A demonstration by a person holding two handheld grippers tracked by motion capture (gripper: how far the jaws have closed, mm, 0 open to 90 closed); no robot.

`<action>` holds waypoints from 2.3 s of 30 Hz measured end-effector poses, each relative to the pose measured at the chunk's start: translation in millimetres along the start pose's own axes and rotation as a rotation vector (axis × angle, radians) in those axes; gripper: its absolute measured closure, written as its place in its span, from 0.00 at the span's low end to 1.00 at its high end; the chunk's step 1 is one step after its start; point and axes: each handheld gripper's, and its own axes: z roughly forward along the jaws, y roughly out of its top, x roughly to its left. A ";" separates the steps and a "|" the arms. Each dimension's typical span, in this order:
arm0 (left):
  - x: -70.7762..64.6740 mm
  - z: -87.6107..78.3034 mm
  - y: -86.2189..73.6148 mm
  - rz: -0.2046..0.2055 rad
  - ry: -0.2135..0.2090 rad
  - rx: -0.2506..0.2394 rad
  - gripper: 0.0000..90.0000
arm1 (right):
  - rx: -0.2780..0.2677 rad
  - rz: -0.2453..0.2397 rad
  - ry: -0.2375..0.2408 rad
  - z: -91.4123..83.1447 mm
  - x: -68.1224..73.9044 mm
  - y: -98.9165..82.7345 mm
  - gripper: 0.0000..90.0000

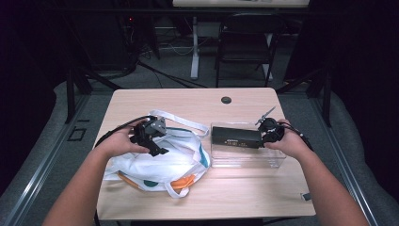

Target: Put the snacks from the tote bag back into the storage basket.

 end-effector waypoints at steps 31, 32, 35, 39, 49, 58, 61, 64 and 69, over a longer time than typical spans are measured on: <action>-0.8 -2.6 -12.0 -0.025 0.012 0.004 0.36 | 0.005 0.058 -0.014 7.5 -7.8 9.9 0.64; -0.6 -2.9 -12.1 -0.022 0.012 0.006 0.36 | 0.003 0.062 -0.009 8.1 -7.7 9.8 0.64; -0.5 -3.1 -13.0 -0.026 0.010 0.007 0.36 | 0.032 0.042 -0.007 6.9 -8.5 10.5 0.63; -0.3 -3.8 -13.8 -0.026 0.012 0.008 0.36 | 0.013 0.059 -0.005 6.9 -6.2 8.7 0.62; -0.7 -6.5 -15.2 -0.034 0.018 0.006 0.36 | 0.013 0.043 0.009 -5.2 -5.7 4.5 0.62; -0.4 -8.2 -16.1 -0.045 0.030 0.005 0.36 | -0.006 0.042 0.001 -19.0 -0.8 -0.7 0.62; -0.2 -9.5 -16.2 -0.048 0.042 0.004 0.37 | -0.013 0.036 -0.004 -25.1 0.8 -2.2 0.62; -0.2 -10.5 -16.5 -0.050 0.051 0.002 0.38 | -0.020 0.028 0.005 -31.1 1.4 -3.0 0.62; 0.3 -12.3 -18.1 -0.059 0.054 0.000 0.38 | -0.045 0.023 0.005 -38.4 4.8 -3.9 0.62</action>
